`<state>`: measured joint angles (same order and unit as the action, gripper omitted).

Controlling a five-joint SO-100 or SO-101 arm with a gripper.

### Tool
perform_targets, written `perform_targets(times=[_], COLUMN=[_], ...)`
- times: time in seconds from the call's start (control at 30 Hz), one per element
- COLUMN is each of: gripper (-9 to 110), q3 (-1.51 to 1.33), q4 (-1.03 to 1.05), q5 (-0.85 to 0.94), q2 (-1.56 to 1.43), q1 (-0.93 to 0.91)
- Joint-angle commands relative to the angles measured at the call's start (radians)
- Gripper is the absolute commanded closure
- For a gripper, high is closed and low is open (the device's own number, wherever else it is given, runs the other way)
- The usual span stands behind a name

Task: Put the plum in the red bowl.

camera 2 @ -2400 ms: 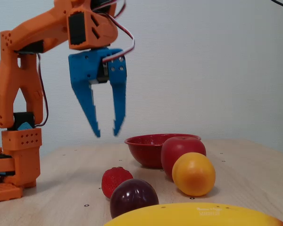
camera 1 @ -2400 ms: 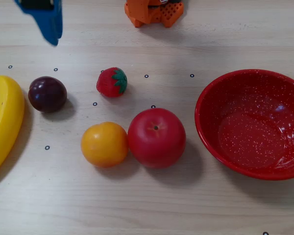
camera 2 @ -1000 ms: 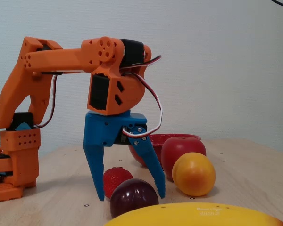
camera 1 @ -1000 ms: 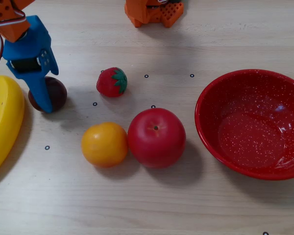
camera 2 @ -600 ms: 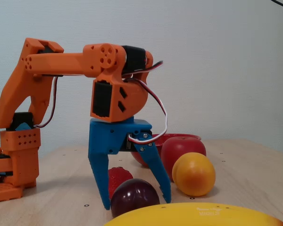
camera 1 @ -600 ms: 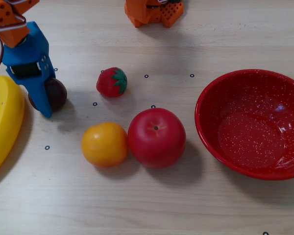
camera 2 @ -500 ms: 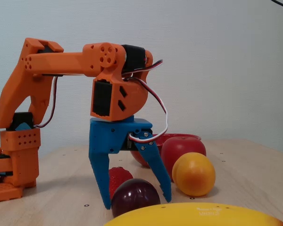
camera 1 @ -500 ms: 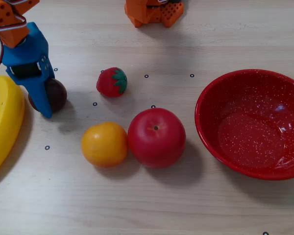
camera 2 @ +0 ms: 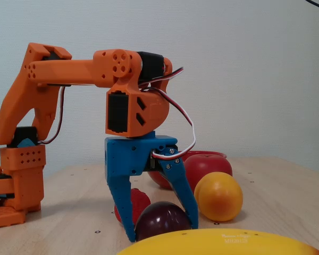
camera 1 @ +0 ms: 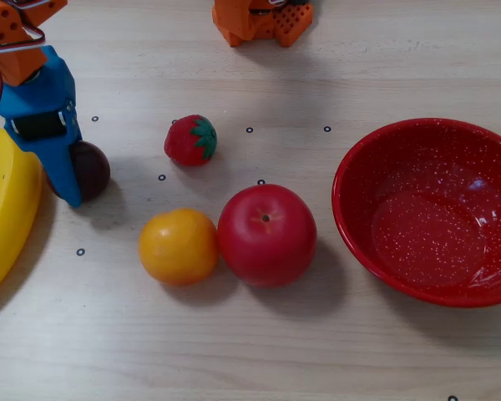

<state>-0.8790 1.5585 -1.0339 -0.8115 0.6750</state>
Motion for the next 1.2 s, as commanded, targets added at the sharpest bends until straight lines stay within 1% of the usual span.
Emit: perform_targets(times=[0.0,0.07,0.13,0.17,0.2,0.33,0.63,0.7,0.8,1.0,1.17], gripper=[71,79,91,100,101,101,101,101,101,101,101], q3=[0.021,0.021,0.020,0.018,0.018,0.057,0.321,0.377,0.414,0.426,0.431], q4=[-0.012,-0.012,-0.012,-0.011,-0.005,0.054,0.345,0.388,0.388,0.388,0.388], q5=[-0.029,-0.025,-0.023,-0.018,-0.023,-0.029,-0.034,-0.029,-0.011,0.037,0.140], q2=[-0.035,-0.035,-0.037,-0.040,-0.043,-0.058,-0.153,-0.179,-0.242,-0.350,-0.439], q1=[0.031,0.031,0.032,0.034,0.034,0.035,0.023,0.014,-0.015,-0.153,-0.351])
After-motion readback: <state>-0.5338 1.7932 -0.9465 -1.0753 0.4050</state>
